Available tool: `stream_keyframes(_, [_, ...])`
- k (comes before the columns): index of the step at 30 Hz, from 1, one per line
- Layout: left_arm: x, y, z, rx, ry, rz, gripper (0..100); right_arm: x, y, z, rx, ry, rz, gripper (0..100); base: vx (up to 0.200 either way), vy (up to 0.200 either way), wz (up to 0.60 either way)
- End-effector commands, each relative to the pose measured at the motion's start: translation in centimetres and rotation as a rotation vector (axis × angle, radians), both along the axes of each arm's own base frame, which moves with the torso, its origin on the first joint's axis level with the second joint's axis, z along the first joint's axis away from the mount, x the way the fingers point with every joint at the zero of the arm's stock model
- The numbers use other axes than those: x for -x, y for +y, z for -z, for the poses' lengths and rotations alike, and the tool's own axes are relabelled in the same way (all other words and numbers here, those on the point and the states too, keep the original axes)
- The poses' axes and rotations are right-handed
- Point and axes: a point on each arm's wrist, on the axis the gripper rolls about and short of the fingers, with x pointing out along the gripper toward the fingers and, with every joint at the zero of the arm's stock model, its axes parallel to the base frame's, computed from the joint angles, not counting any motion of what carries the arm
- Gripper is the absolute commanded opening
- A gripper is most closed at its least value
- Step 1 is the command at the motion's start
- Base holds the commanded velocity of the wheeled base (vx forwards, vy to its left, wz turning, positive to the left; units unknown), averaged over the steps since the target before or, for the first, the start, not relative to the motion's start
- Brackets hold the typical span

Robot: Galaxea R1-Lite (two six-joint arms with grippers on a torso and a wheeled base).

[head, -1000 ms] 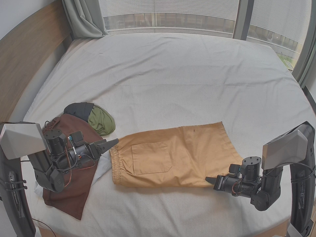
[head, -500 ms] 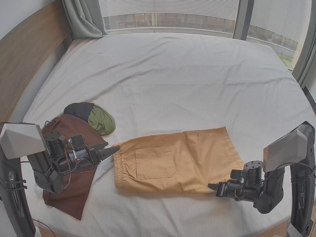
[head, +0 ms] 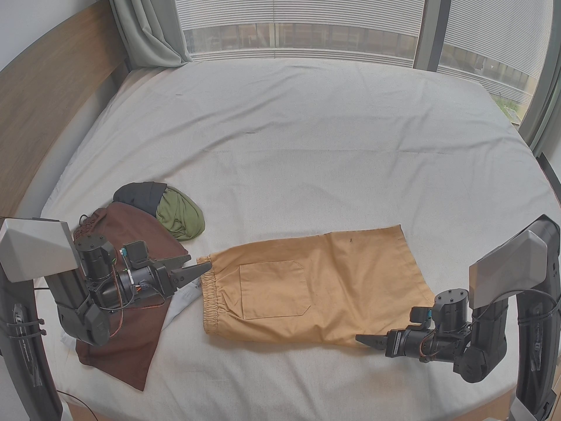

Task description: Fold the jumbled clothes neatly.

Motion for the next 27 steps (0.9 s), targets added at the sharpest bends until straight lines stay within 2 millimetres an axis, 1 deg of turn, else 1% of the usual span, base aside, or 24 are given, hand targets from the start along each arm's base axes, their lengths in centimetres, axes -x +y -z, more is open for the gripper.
stream_keyframes(1, [0.1, 0.0, -0.2, -0.001, -0.006, 0.000, 100, 1.8, -0.2, -1.1, -0.019, 0.021, -0.089, 100, 0.000, 0.000, 0.00])
stream_keyframes(3, [0.1, 0.0, -0.2, 0.000, -0.003, -0.001, 100, 2.5, -0.4, -1.7, -0.022, 0.014, -0.141, 100, 0.000, 0.000, 0.00])
stream_keyframes(5, [0.1, 0.0, -0.2, -0.001, -0.005, 0.000, 100, 2.7, -0.5, -2.0, -0.022, 0.004, -0.156, 100, 0.000, 0.000, 0.00])
stream_keyframes(6, [0.2, 0.0, -0.2, 0.001, 0.001, -0.001, 100, 3.0, -0.6, -2.5, -0.019, -0.018, -0.182, 100, 0.000, 0.000, 0.00])
stream_keyframes(9, [0.4, 0.0, -0.3, 0.001, 0.002, 0.001, 100, 3.2, -0.6, -3.2, -0.033, -0.037, -0.202, 100, 0.000, 0.000, 0.00])
stream_keyframes(17, [1.8, 0.2, -1.3, 0.014, 0.003, 0.062, 100, 4.0, -0.6, -6.0, -0.121, -0.111, -0.299, 100, 0.000, 0.000, 0.00])
stream_keyframes(20, [2.2, 0.3, -1.3, 0.018, 0.010, 0.090, 100, 3.8, -0.6, -6.8, -0.136, -0.151, -0.306, 100, 0.000, 0.000, 0.00])
stream_keyframes(21, [2.2, 0.3, -1.3, 0.018, 0.010, 0.090, 100, 3.8, -0.6, -6.8, -0.136, -0.151, -0.306, 100, 0.000, 0.000, 0.00])
stream_keyframes(22, [2.5, 0.3, -1.2, 0.023, 0.028, 0.099, 100, 3.5, -0.5, -7.2, -0.145, -0.172, -0.301, 100, 0.000, 0.000, 0.00])
stream_keyframes(27, [2.9, 0.3, -0.5, 0.014, 0.051, 0.106, 100, 2.7, -0.6, -7.5, -0.151, -0.202, -0.282, 100, 0.000, 0.000, 0.00])
